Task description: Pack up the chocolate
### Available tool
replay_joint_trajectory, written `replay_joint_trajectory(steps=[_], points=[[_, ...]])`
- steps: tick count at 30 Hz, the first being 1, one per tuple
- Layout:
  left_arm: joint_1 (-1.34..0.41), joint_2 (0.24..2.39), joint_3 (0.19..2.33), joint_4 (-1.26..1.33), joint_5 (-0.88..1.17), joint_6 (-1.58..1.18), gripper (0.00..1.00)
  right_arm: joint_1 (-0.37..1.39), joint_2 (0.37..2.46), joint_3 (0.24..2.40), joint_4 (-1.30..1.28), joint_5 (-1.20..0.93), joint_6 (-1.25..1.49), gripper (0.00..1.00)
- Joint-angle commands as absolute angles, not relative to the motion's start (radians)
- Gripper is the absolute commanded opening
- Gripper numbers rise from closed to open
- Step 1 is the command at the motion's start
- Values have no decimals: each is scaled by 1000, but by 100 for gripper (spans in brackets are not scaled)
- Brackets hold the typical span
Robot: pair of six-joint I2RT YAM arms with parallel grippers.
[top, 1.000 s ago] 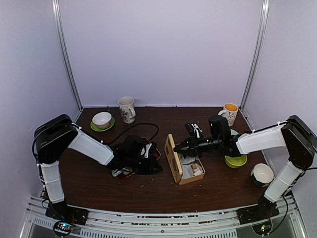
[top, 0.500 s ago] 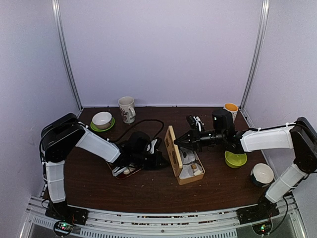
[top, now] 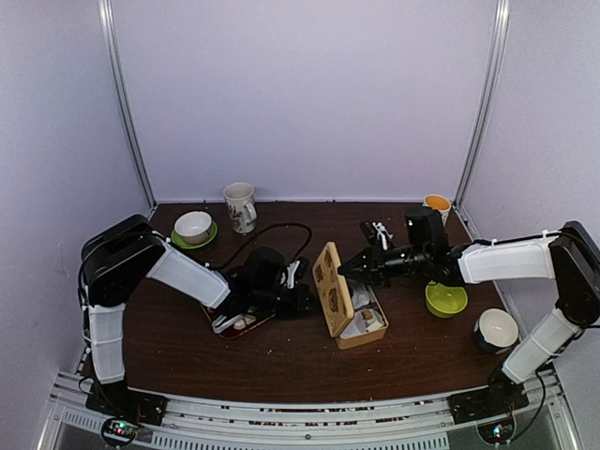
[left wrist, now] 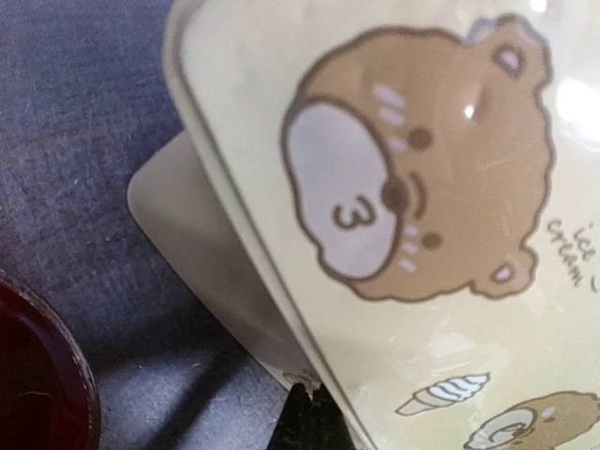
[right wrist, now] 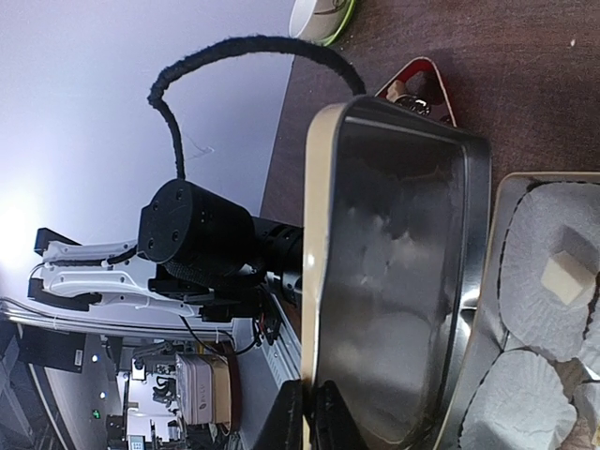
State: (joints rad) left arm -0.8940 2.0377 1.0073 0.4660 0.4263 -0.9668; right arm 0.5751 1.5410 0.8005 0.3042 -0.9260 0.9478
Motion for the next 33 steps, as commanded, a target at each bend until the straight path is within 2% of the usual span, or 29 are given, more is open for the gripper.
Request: replay_joint_trajectory(steps=[1, 11, 33], points=[[-902, 2059, 1034, 528, 442, -973, 0, 546, 1527, 810, 255, -947, 873, 6], [-902, 2060, 1029, 522, 433, -968, 0, 504, 1548, 799, 236, -983, 810, 7], [-902, 2086, 1065, 475, 434, -957, 1, 388, 1751, 761, 272, -1041, 659, 11]])
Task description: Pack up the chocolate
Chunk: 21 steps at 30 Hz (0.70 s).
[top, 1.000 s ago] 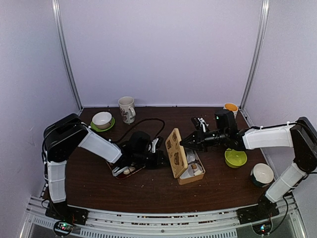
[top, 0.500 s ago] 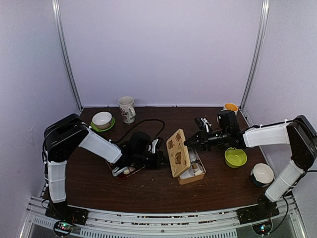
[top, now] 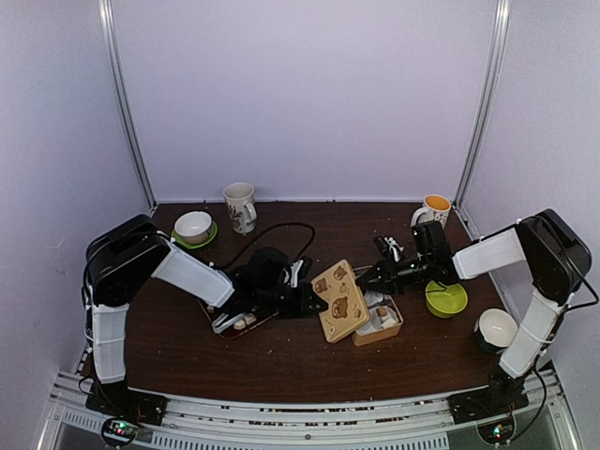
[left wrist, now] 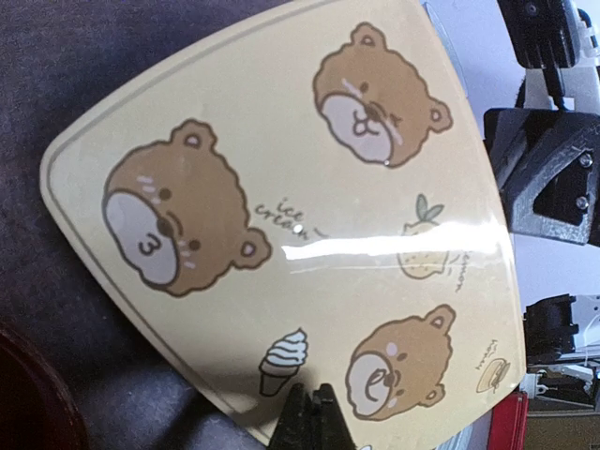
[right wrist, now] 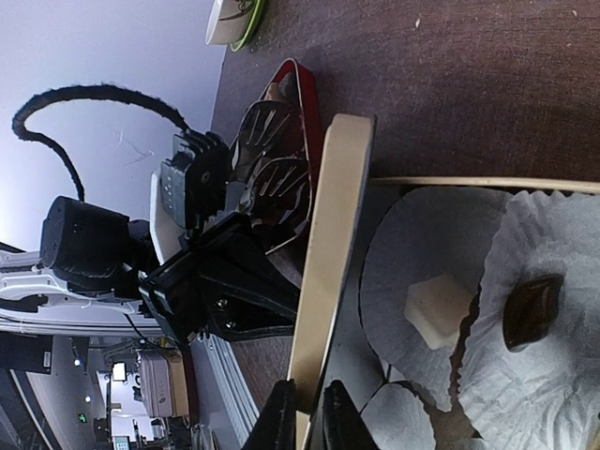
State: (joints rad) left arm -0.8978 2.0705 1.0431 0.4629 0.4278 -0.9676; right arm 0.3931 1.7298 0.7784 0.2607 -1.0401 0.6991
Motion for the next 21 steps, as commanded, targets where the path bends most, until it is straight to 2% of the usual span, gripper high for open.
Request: replay_joint_trajectory(steps=[1, 12, 16, 21], points=[[-902, 2087, 1065, 473, 433, -957, 1, 385, 1755, 762, 268, -1039, 654, 10], [-902, 2080, 1066, 463, 434, -958, 1, 377, 1761, 779, 90, -955, 502, 10], [-902, 2068, 1061, 448, 427, -947, 2, 377, 1732, 776, 99, -957, 516, 23], [-902, 2044, 1050, 450, 421, -933, 2, 377, 1657, 790, 32, -919, 496, 34]])
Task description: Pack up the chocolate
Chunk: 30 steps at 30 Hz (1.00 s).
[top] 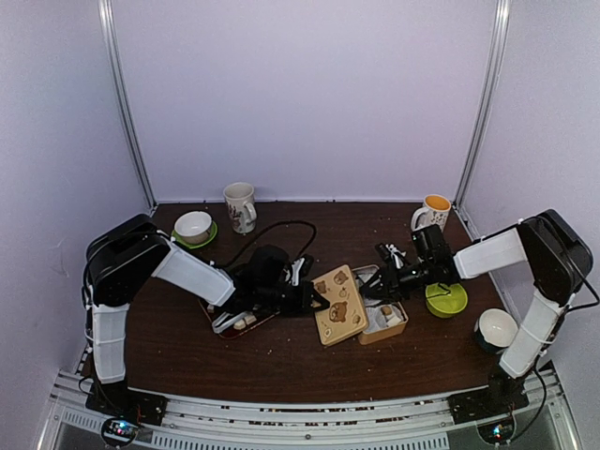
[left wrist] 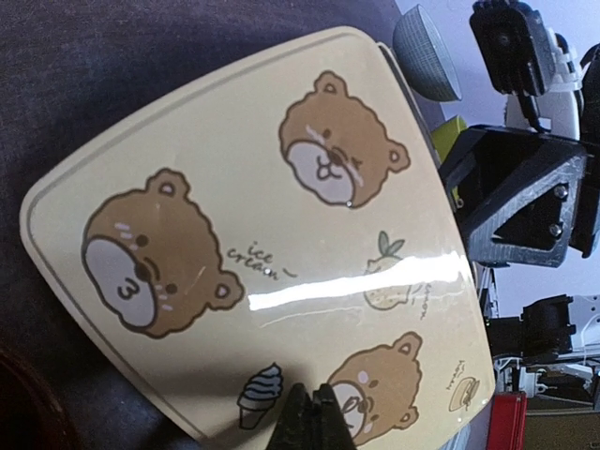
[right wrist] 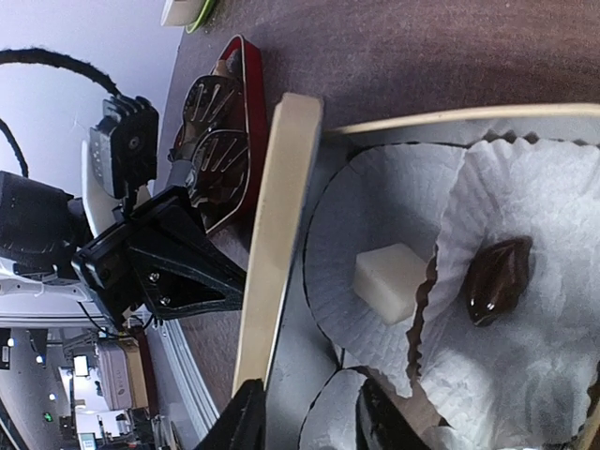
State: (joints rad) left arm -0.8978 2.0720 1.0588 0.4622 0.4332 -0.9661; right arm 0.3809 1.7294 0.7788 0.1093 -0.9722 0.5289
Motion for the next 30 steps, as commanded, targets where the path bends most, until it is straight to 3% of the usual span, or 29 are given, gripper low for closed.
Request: replay_joint_trajectory(steps=[1, 11, 19, 24, 30], points=[[-902, 2027, 1049, 436, 412, -921, 2, 377, 1642, 793, 14, -912, 490, 35], [-902, 1880, 1015, 319, 365, -859, 8, 408, 1560, 833, -154, -794, 443, 58], [-900, 1814, 965, 108, 281, -839, 13, 408, 1448, 921, -375, -539, 332, 62], [-900, 1841, 966, 37, 254, -830, 16, 406, 1467, 956, -446, -426, 285, 78], [-900, 1909, 1011, 10, 259, -833, 16, 422, 1517, 878, -321, -518, 359, 96]])
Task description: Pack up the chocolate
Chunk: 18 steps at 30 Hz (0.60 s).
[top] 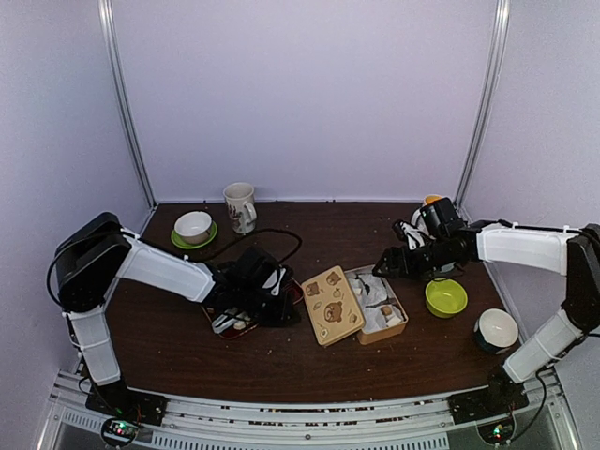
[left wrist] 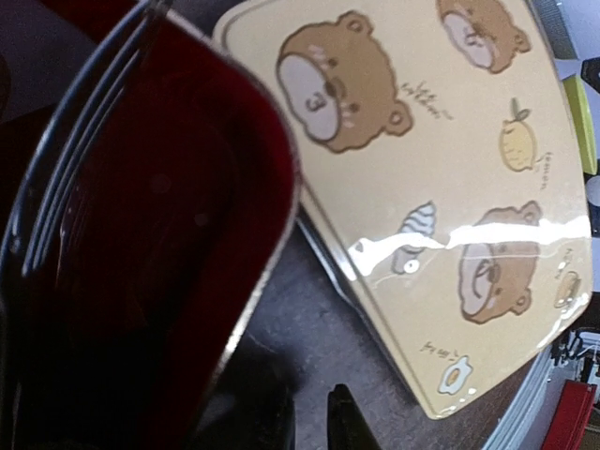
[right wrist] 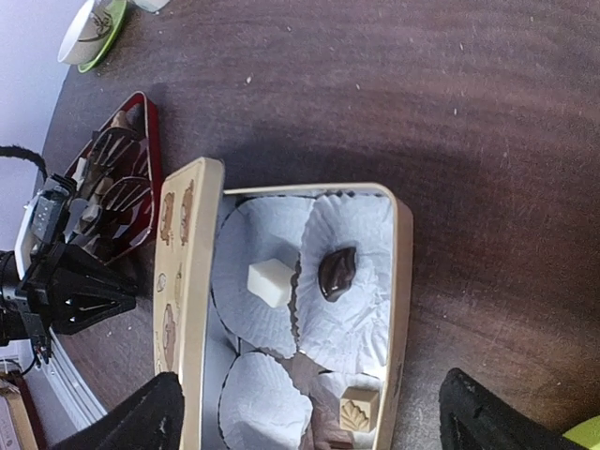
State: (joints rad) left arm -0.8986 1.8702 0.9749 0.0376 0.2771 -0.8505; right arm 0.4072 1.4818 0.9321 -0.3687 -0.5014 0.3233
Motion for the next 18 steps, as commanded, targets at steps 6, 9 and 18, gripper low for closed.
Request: replay_joint_trajectory(steps=[6, 9, 18], points=[[-900, 1975, 1083, -43, 250, -813, 16, 490, 1559, 845, -193, -598, 445, 98], [-900, 1995, 1101, -43, 249, -812, 16, 522, 1566, 833, -143, -604, 484, 100], [-899, 1983, 1083, 3, 228, -812, 15, 566, 1585, 852, -134, -575, 515, 100]])
